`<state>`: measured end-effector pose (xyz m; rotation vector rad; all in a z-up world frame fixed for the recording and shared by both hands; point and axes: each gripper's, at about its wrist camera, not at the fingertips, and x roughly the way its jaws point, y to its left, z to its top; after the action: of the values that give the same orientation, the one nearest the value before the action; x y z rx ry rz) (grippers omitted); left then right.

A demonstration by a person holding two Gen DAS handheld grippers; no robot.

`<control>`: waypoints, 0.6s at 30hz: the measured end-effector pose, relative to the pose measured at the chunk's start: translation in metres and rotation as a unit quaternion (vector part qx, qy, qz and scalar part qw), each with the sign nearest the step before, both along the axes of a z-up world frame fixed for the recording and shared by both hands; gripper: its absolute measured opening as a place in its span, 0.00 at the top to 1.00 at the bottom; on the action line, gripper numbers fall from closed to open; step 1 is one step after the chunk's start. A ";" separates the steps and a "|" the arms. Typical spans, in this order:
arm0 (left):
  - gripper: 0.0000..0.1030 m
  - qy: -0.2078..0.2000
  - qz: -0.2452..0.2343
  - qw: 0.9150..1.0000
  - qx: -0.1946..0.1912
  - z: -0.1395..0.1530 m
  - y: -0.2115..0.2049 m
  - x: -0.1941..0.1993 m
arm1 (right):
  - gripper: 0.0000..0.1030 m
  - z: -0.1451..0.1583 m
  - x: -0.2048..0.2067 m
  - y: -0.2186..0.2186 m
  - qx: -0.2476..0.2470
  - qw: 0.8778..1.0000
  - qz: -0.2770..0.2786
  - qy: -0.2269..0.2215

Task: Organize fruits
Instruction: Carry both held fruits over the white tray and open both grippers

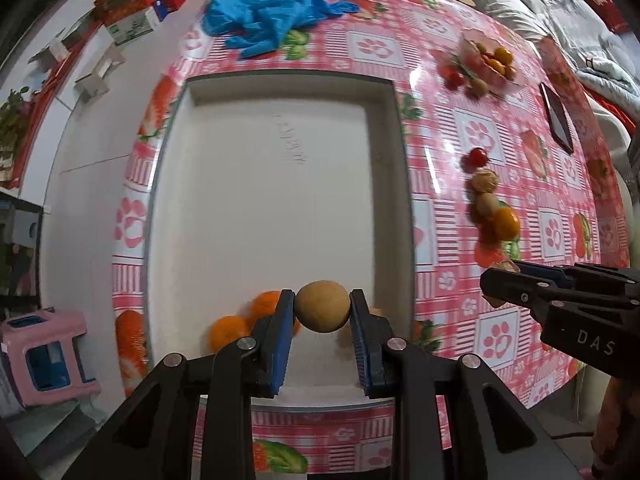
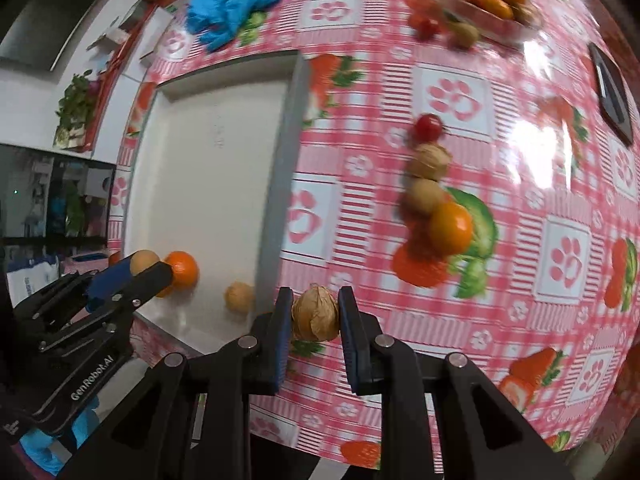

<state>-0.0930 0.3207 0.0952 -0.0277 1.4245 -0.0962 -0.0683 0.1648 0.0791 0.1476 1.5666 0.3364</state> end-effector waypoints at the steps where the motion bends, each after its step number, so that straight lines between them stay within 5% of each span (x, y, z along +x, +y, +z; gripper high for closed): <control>1: 0.72 0.000 0.002 1.000 0.004 -0.001 0.003 0.000 | 0.76 0.000 0.001 0.005 0.003 1.000 0.004 0.001; 18: 0.72 0.023 0.013 0.999 0.020 -0.024 0.035 -0.002 | 0.75 -0.026 0.011 0.067 0.025 0.999 0.029 0.037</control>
<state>-0.0947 0.3560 0.0715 -0.0150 1.4705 -0.0468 -0.0568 0.2314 0.0532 0.1553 1.6391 0.4191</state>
